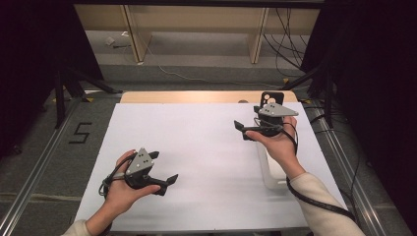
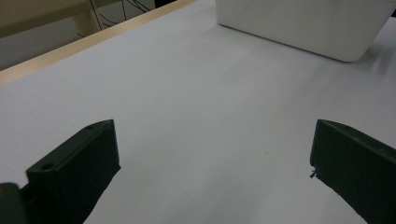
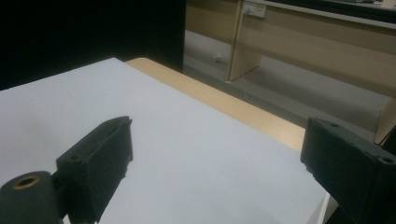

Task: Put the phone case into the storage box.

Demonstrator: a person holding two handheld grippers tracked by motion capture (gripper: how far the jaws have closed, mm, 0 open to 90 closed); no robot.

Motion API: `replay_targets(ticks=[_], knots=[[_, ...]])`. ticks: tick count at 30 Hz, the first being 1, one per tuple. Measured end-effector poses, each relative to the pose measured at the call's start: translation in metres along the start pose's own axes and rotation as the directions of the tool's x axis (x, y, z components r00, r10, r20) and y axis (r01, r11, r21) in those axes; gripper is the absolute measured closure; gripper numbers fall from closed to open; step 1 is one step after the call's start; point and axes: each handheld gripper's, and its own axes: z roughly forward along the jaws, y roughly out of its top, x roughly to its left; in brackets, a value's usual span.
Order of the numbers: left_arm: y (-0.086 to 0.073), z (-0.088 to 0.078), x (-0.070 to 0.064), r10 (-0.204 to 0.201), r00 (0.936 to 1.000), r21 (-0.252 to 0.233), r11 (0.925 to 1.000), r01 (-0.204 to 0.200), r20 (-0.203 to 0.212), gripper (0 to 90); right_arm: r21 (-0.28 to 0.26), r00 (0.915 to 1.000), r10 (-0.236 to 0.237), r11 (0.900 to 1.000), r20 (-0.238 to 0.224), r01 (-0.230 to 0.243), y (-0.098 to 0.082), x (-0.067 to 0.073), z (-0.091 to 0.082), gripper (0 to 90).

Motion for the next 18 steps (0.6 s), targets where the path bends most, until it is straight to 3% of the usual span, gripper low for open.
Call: replay_targets(ticks=[18], knots=[[0.0, 0.0, 0.0, -0.001, 1.0, -0.004, 1.0, 0.001, 0.0, 0.9, 0.001, 0.9977, -0.015, 1.0, -0.065, 0.015, -0.005, 0.015, -0.014, 12.1]])
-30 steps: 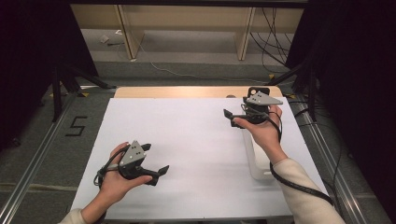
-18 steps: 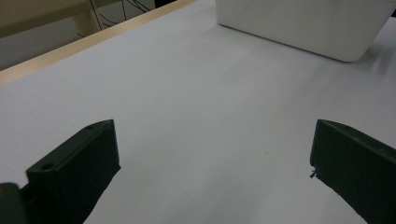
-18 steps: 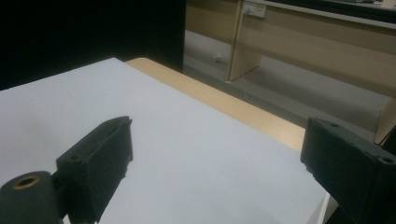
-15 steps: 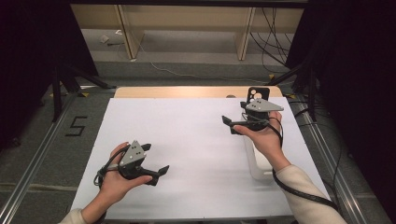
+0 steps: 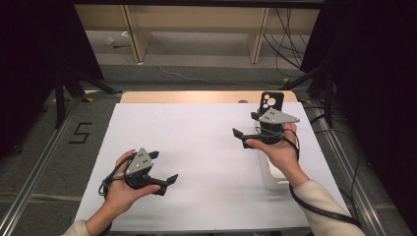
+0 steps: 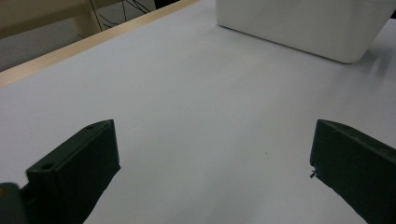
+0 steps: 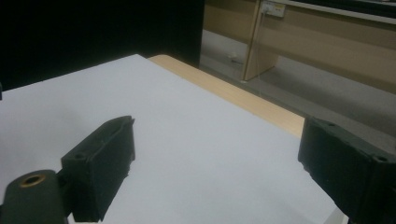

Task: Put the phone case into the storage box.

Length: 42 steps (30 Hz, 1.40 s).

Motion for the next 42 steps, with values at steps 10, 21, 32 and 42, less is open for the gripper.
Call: replay_targets(ticks=[10, 21, 32, 42], knots=[[0.0, 0.0, 0.0, -0.003, 1.0, 0.0, 1.0, 0.003, 0.002, 0.9, -0.026, 0.9996, 0.002, 1.0, -0.027, -0.002, -0.007, 0.003, -0.017, 13.5], [0.0, 0.0, 0.0, -0.004, 1.0, 0.0, 1.0, 0.004, 0.0, 0.9, -0.049, 0.9994, 0.019, 0.999, -0.031, -0.02, -0.018, 0.006, -0.039, 14.1], [0.0, 0.0, 0.0, -0.006, 1.0, -0.001, 1.0, 0.006, -0.001, 0.9, -0.048, 0.9992, 0.008, 0.999, -0.039, -0.009, -0.024, 0.009, -0.051, 13.7], [0.0, 0.0, 0.0, -0.006, 1.0, -0.003, 1.0, 0.006, -0.003, 0.9, -0.058, 0.9991, 0.014, 0.998, -0.04, -0.016, -0.029, 0.011, -0.059, 13.8]])
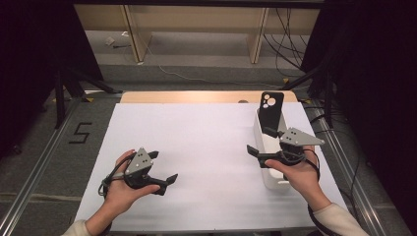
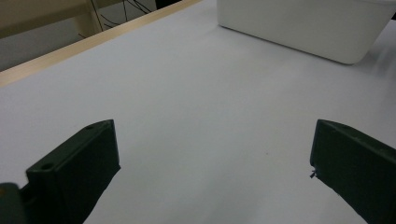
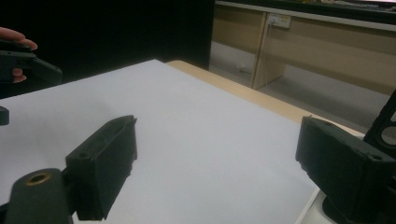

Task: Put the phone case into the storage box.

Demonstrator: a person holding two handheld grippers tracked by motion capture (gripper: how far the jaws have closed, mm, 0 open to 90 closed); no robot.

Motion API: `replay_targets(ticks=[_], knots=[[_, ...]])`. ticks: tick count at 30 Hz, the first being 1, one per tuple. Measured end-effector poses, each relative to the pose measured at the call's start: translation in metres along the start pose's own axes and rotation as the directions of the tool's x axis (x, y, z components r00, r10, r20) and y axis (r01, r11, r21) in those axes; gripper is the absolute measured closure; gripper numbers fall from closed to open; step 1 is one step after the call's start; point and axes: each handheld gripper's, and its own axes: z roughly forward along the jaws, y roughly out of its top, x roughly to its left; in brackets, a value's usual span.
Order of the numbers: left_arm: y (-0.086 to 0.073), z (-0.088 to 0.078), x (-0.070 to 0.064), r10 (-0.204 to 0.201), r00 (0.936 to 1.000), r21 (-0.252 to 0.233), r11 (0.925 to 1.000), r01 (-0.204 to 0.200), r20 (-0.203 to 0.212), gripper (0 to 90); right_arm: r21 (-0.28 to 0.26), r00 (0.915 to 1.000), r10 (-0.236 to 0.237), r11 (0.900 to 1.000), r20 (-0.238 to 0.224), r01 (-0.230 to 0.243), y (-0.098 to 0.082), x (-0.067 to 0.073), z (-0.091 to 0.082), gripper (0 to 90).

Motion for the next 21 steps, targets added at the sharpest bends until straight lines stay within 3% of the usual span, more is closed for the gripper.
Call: replay_targets(ticks=[21], knots=[[0.0011, 0.0, 0.0006, -0.006, 0.9998, -0.008, 0.9999, 0.006, 0.018, 1.6, 0.0, 0.9999, 0.013, 1.0, 0.008, -0.013, -0.0075, 0.0003, -0.007, 14.4]])
